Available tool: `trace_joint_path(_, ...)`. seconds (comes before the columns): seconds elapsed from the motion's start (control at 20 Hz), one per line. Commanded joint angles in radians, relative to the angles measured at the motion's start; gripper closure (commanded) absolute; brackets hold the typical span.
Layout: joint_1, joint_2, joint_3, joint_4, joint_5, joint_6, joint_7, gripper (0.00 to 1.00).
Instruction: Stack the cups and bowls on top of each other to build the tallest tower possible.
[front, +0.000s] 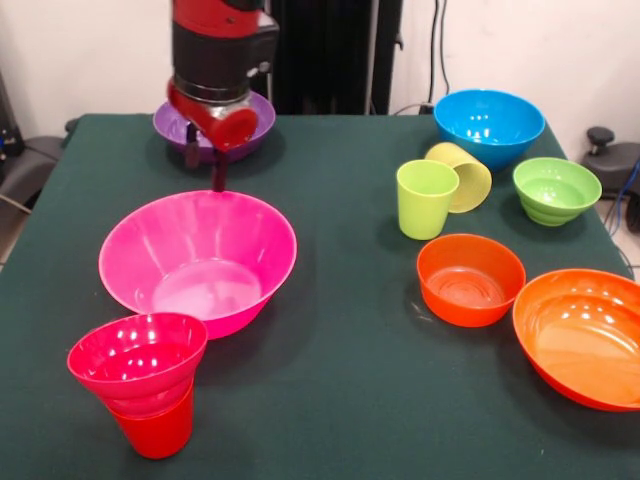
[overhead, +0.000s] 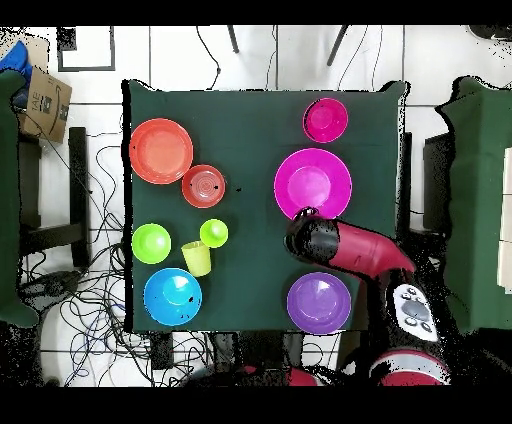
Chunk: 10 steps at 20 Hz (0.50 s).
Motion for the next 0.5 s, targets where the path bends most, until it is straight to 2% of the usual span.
trace_joint_path(0.05, 0.048, 0.074, 0.06, -0.006, -0.158, -0.035, -0.099, 0.0)
trace_joint_path(0.15, 0.004, 0.048, 0.14, -0.043, -0.246, -0.009, -0.25, 0.0)
trace_joint_path(0.2, -0.034, 0.029, 0.224, -0.067, -0.317, -0.003, -0.382, 0.0)
trace_joint_path(0.25, -0.049, 0.018, 0.263, -0.08, -0.355, 0.006, -0.435, 0.0)
trace_joint_path(0.3, -0.126, 0.01, 0.391, -0.07, -0.404, 0.007, -0.558, 0.0)
trace_joint_path(0.4, -0.192, 0.02, 0.493, -0.071, -0.431, 0.061, -0.633, 0.0)
trace_joint_path(0.5, -0.2, 0.024, 0.526, -0.099, -0.463, 0.105, -0.666, 0.0)
